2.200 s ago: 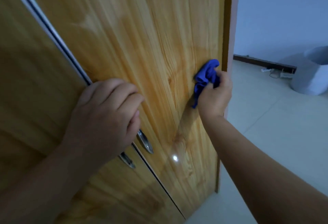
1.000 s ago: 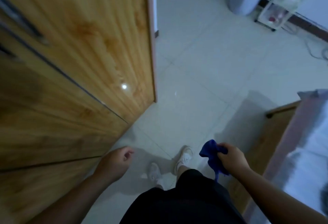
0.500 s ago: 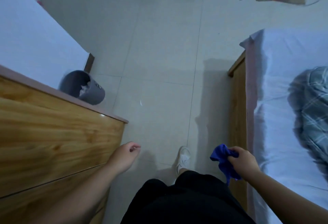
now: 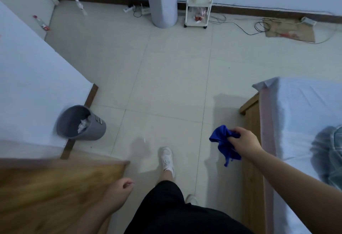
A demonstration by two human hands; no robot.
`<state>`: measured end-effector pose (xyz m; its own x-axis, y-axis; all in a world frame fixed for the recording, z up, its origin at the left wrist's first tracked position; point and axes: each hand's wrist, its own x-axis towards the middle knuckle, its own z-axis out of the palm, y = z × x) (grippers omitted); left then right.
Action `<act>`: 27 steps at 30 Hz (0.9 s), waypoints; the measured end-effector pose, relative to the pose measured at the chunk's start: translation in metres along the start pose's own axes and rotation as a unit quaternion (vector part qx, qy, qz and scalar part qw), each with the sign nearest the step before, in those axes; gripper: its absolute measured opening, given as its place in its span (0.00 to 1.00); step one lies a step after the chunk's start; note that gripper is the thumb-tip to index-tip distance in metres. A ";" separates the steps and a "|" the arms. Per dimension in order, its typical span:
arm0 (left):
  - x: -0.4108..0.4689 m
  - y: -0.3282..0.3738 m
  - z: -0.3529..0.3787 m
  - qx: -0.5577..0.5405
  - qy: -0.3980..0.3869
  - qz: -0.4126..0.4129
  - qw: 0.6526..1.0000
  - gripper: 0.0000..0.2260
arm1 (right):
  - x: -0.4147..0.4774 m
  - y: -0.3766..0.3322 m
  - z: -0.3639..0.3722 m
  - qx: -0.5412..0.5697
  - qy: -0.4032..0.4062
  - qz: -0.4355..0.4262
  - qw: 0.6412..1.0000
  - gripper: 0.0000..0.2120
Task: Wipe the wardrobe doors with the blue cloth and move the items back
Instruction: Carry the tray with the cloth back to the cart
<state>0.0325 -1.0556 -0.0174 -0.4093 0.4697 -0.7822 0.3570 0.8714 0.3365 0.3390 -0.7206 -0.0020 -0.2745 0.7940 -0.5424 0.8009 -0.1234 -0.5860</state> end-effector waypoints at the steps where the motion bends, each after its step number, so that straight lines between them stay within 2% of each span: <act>1: 0.018 0.010 -0.013 -0.002 -0.003 0.004 1.000 0.06 | 0.014 -0.010 -0.003 0.000 0.004 0.000 1.000 0.08; 6: 0.114 0.081 -0.085 0.009 -0.013 0.031 0.999 0.08 | 0.059 -0.031 -0.017 0.000 0.026 0.051 0.998 0.10; 13: 0.207 0.224 -0.185 -0.012 0.006 0.120 0.993 0.06 | 0.075 -0.004 -0.036 -0.012 0.040 0.173 0.984 0.11; 18: 0.269 0.315 -0.222 -0.021 0.011 0.146 0.989 0.08 | 0.127 0.002 -0.064 -0.018 -0.002 0.250 0.968 0.11; 23: 0.315 0.382 -0.241 -0.016 0.008 0.134 0.991 0.07 | 0.234 -0.035 -0.114 -0.015 0.014 0.201 0.979 0.09; 27: 0.332 0.401 -0.258 -0.015 0.014 0.093 0.995 0.07 | 0.324 -0.097 -0.161 -0.012 -0.005 0.145 0.989 0.08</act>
<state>-0.1765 -0.5134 -0.0070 -0.3626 0.6261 -0.6903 0.4039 0.7731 0.4891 0.2579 -0.3552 -0.0243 -0.0355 0.7212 -0.6918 0.8596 -0.3310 -0.3893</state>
